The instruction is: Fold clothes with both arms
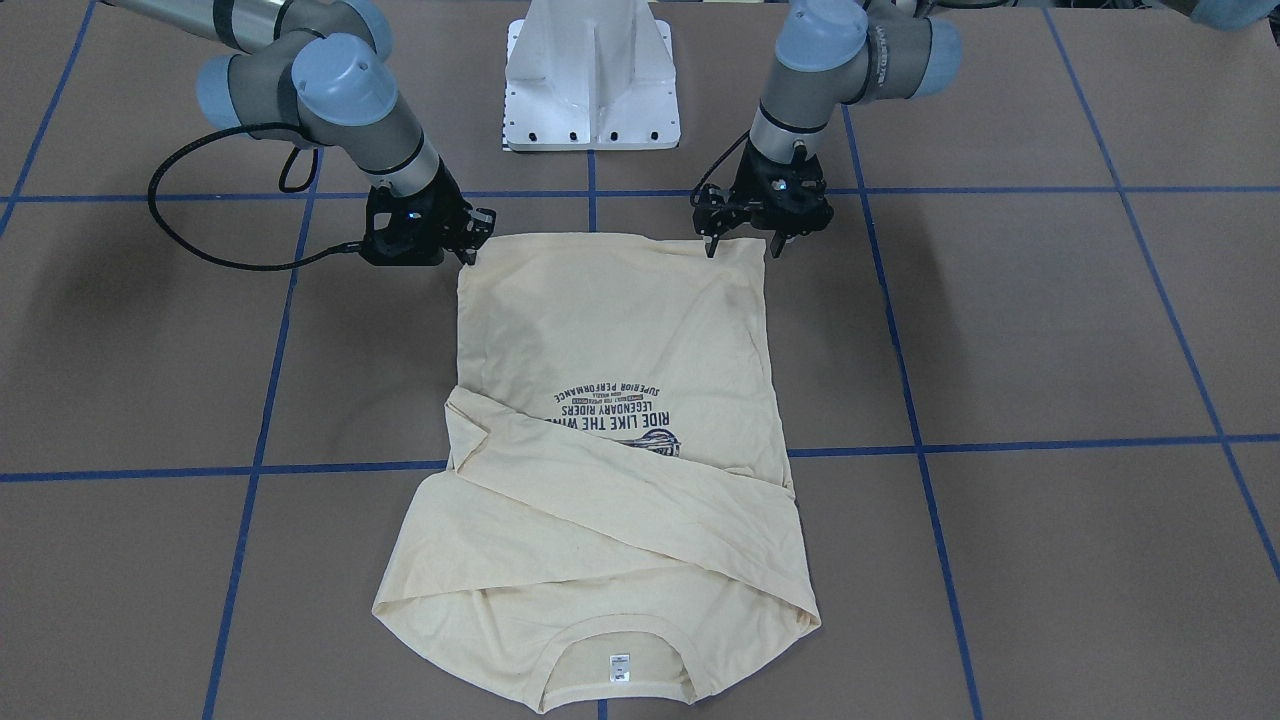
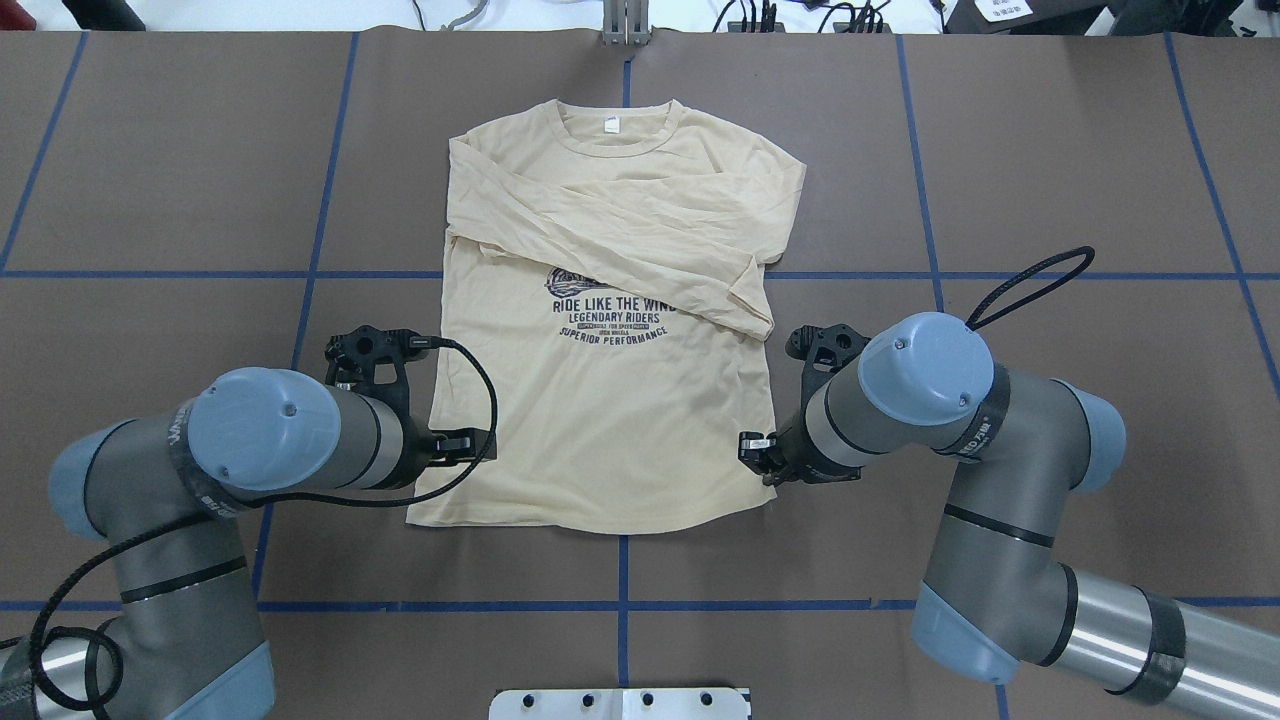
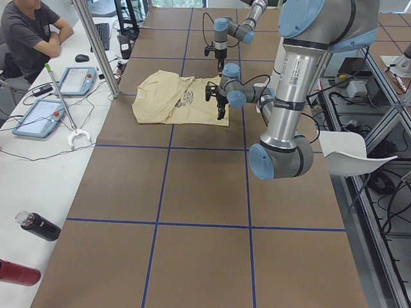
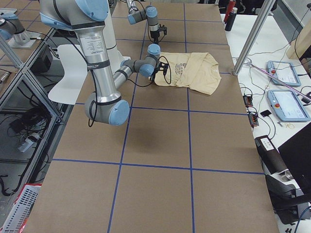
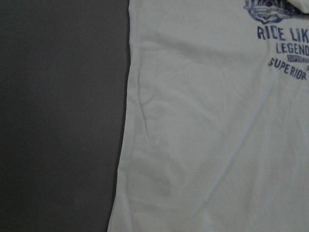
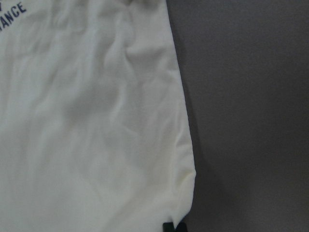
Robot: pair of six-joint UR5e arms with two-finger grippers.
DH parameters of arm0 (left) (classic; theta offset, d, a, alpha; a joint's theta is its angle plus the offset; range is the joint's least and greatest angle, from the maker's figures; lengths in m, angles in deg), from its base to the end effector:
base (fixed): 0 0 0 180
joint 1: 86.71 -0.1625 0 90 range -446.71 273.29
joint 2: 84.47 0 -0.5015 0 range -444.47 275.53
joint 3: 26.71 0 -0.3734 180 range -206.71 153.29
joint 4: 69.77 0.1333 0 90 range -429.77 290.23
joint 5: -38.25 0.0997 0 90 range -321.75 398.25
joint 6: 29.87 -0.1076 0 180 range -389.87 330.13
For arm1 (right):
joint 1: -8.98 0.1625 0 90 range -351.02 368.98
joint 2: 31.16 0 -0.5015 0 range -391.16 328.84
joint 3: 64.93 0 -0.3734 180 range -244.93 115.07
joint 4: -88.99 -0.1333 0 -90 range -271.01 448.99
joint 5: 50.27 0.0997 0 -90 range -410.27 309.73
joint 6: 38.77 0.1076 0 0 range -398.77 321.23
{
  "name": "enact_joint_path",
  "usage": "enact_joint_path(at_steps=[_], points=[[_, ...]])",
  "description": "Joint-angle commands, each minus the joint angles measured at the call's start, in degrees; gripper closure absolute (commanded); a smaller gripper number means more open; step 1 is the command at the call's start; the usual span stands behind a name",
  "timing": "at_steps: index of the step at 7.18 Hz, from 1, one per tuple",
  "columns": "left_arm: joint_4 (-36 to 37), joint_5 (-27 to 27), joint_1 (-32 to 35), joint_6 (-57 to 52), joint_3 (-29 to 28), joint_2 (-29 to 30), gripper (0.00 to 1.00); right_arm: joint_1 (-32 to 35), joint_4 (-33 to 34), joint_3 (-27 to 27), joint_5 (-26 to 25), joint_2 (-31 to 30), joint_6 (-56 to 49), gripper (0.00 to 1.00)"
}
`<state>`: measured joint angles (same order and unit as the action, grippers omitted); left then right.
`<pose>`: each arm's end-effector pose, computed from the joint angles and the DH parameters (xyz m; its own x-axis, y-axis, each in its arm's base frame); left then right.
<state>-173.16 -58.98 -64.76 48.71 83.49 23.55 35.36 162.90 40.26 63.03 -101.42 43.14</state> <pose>0.5062 -0.3331 0.3965 0.6199 -0.0380 -0.7838 0.1598 0.9840 0.0786 -0.5107 -0.3546 0.4054 0.5766 0.1417 0.8046 -0.0520 0.9892 -0.1369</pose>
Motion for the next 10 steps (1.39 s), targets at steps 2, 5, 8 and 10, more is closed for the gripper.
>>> enact_joint_path(at_steps=[2,5,8,10], points=[[1.17,0.81,-0.85,-0.09,-0.33,-0.45,0.1,0.25,-0.09,0.01,-0.01,0.03,0.0,1.0],[1.17,0.81,-2.35,-0.09,-1.3,-1.15,0.11,0.51,-0.09,0.01,-0.01,-0.05,0.0,1.0],[1.17,0.9,-3.14,-0.18,-1.48,-1.15,0.23,0.69,-0.09,0.01,-0.01,-0.05,0.0,1.0],[1.26,0.9,-3.23,-0.53,-1.48,-1.15,0.3,0.78,0.0,0.01,-0.01,-0.05,0.0,1.0]])
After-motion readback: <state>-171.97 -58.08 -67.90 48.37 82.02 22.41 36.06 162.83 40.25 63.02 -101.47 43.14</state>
